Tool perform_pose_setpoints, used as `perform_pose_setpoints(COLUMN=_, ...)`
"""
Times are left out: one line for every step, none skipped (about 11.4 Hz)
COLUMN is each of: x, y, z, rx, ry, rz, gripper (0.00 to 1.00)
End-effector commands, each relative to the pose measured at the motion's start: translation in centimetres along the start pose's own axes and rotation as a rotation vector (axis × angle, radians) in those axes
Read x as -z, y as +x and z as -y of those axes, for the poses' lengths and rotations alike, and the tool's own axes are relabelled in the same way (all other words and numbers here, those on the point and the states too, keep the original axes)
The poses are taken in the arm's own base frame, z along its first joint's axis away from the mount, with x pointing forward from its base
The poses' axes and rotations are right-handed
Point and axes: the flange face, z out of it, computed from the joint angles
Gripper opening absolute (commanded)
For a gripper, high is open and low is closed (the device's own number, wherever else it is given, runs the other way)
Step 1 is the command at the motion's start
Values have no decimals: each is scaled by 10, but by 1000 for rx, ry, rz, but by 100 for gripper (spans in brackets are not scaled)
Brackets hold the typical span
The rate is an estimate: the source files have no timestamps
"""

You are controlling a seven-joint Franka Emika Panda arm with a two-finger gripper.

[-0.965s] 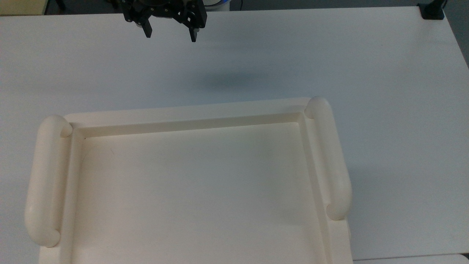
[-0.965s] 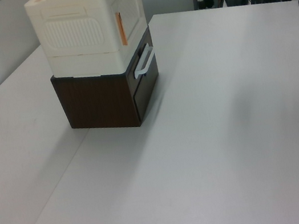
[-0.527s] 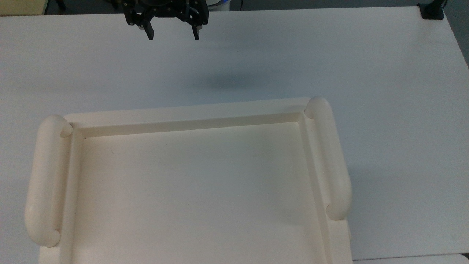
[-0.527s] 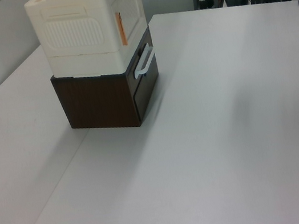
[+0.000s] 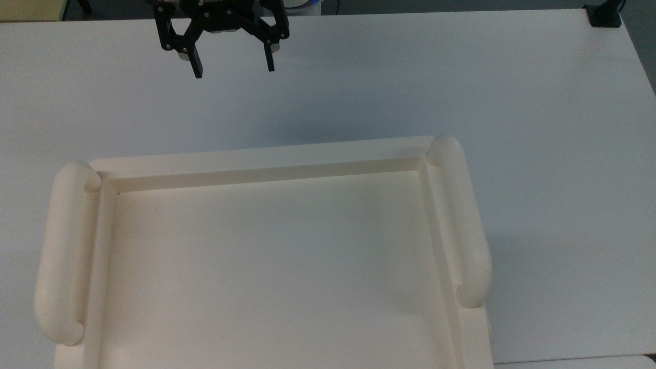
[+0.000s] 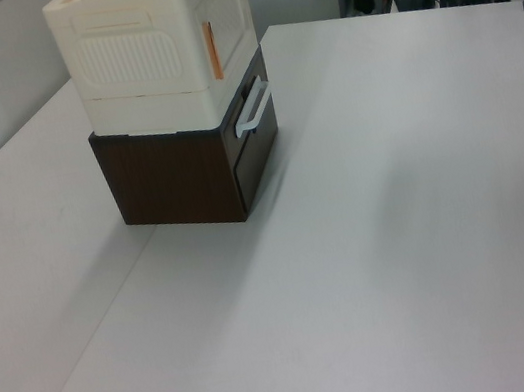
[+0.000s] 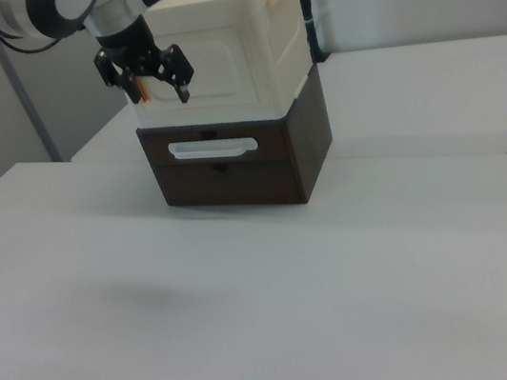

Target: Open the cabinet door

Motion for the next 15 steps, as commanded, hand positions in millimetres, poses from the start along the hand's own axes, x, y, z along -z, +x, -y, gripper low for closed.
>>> perform_pose_setpoints(x=-9, y=13, z=44, rx=75, ry=27, rz=-71, gripper=100)
perform_pose_setpoints(x=-8, y=14, z=63, rx=102, ry=37, rz=-79, gripper=100)
perform_pose_setpoints(x=-10, y=18, z=78, rx=126, ry=39, rz=-96, gripper=100)
perform_pose_setpoints(x=-24, y=27, z=101, rx=142, ry=43, rz=-135, gripper=100)
perform_pose_setpoints(x=-33, y=36, z=111, rx=114, ry=43, rz=-181, gripper=100)
perform_pose_setpoints(x=-50, y=49, z=118, rx=94, ry=44, rz=-209, gripper=100)
perform_pose_setpoints(x=-74, y=63, z=125, rx=86, ry=31, rz=-229, gripper=100)
perform_pose_setpoints(x=-86, y=79, z=136, rx=96, ry=6, rz=-282, gripper=100)
perform_pose_setpoints(x=-89, y=84, z=138, rx=102, ry=-19, rz=-314, gripper=100)
perform_pose_setpoints(x=-87, y=86, z=136, rx=99, ry=-23, rz=-339, gripper=100)
perform_pose_setpoints(x=-85, y=87, z=141, rx=111, ry=-26, rz=-364, gripper=97)
perform_pose_setpoints(x=-87, y=89, z=142, rx=128, ry=-38, rz=-386, gripper=84)
perform_pose_setpoints(x=-87, y=89, z=144, rx=135, ry=-50, rz=-391, gripper=58)
perform_pose_setpoints(x=-88, y=89, z=146, rx=136, ry=-47, rz=-389, gripper=55)
perform_pose_setpoints(x=-90, y=88, z=155, rx=145, ry=-42, rz=-386, gripper=48)
